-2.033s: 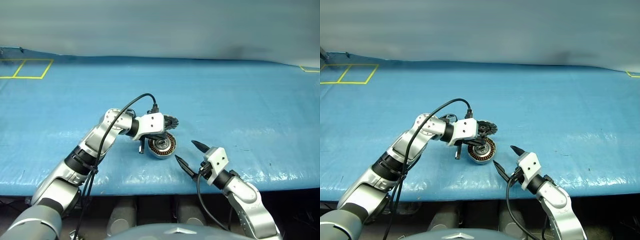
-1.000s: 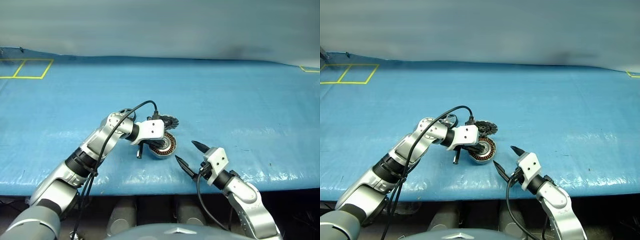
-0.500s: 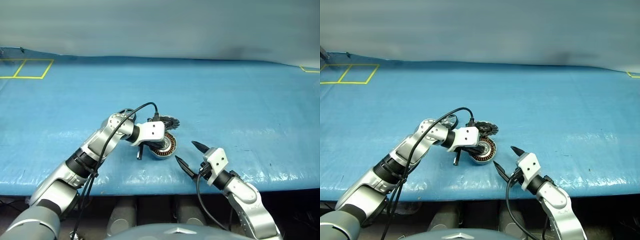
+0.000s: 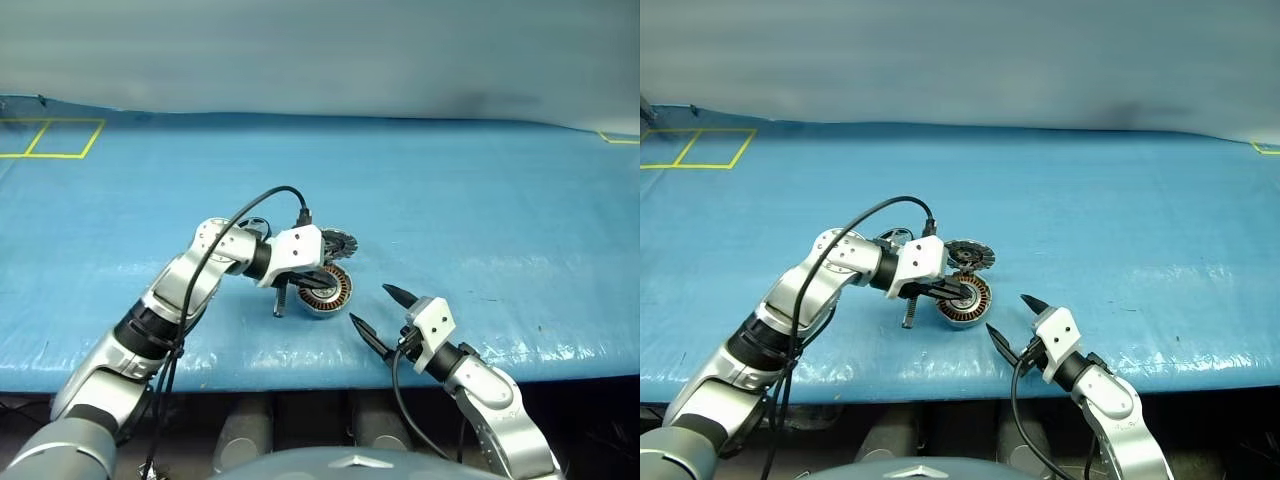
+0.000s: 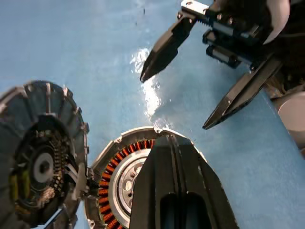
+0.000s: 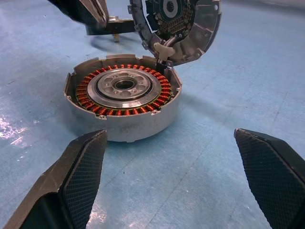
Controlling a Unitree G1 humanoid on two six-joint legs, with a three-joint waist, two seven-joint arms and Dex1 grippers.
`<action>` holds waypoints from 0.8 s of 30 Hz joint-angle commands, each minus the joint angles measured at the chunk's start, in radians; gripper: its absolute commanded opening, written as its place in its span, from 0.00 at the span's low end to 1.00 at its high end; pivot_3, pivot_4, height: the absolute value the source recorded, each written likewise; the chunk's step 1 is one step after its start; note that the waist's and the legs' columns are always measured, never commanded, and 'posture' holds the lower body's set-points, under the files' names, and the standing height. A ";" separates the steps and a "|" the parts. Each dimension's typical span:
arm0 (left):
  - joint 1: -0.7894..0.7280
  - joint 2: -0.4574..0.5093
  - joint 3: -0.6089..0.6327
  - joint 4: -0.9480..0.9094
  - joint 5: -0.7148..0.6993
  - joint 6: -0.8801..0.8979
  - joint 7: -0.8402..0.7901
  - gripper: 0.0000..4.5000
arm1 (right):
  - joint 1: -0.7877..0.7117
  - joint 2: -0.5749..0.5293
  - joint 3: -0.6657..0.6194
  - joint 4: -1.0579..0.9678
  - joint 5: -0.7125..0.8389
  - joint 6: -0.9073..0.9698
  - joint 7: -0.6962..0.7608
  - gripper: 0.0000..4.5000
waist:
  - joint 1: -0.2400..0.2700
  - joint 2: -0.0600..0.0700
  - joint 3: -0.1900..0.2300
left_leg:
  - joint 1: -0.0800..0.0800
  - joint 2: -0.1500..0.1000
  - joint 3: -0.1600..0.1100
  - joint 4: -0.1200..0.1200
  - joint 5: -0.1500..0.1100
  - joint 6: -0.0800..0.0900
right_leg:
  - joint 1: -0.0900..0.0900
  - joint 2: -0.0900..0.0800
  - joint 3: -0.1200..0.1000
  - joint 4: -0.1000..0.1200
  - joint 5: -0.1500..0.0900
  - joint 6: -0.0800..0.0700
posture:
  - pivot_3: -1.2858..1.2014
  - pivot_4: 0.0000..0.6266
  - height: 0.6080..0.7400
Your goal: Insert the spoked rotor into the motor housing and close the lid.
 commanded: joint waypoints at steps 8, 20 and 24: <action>0.120 0.240 0.227 -0.062 -0.128 0.003 -0.049 0.01 | -0.018 -0.006 0.004 -0.017 0.018 0.024 0.019 1.00 | 0.004 0.000 0.000 | 0.000 0.000 0.000 -0.003 0.000 0.000 | -0.001 0.000 0.000 -0.001 -0.001 -0.002 | 0.52 0.24 1.00; -0.194 0.297 0.046 0.354 0.095 -0.166 -0.176 0.09 | -0.071 0.000 0.026 0.020 0.012 0.028 0.039 1.00 | 0.005 -0.001 0.000 | 0.000 -0.001 0.001 -0.003 0.000 0.000 | -0.001 0.000 0.000 -0.001 -0.001 -0.001 | 0.52 0.24 1.00; -0.293 0.258 -0.008 0.499 0.173 -0.263 -0.197 0.36 | -0.066 -0.001 0.021 0.017 0.013 0.028 0.035 1.00 | 0.002 -0.001 0.000 | 0.000 0.000 0.001 -0.003 0.000 0.000 | -0.002 0.001 0.000 -0.001 -0.001 -0.001 | 0.52 0.24 1.00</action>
